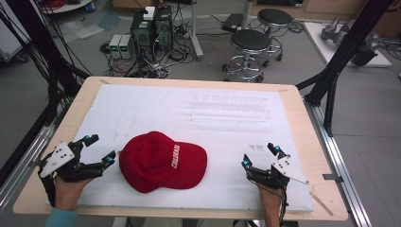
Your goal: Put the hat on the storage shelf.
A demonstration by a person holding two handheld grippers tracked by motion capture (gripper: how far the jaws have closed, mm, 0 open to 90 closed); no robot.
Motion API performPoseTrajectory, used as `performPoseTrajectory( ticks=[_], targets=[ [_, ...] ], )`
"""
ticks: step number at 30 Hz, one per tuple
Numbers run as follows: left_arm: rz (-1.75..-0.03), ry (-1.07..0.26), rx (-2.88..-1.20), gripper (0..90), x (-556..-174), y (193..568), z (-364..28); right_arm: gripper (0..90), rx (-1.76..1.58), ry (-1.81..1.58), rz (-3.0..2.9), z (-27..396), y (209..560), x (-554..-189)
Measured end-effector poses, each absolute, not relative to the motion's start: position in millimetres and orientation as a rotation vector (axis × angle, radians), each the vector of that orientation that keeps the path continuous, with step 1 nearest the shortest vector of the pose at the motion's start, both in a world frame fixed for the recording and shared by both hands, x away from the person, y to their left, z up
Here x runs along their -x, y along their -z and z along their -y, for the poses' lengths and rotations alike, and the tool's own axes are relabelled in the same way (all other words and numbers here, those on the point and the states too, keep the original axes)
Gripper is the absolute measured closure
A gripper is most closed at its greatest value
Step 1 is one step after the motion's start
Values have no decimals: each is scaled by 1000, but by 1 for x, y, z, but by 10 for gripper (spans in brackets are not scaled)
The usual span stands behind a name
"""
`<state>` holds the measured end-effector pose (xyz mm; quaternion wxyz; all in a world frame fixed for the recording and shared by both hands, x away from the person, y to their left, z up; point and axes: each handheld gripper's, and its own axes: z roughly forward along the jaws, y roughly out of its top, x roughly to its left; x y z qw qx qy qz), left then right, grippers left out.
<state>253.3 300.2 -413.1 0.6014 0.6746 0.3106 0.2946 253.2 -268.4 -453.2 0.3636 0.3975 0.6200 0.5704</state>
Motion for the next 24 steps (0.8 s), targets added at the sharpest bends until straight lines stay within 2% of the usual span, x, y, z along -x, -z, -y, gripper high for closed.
performPoseTrajectory(
  ticks=[3, 12, 15, 24],
  targets=[
    [-698, -606, -1618, 130, -253, 406, -290, 25, -1023, -1471, -1594, 269, 453, -253],
    [-638, -484, -1721, 122, -260, 395, -281, 25, -1020, -1463, -1602, 268, 453, -254],
    [-619, -397, -1797, 107, -261, 399, -274, 25, -1020, -1455, -1607, 267, 453, -254],
    [-638, -356, -1871, 88, -273, 411, -268, 25, -1025, -1454, -1613, 267, 453, -255]
  ],
)
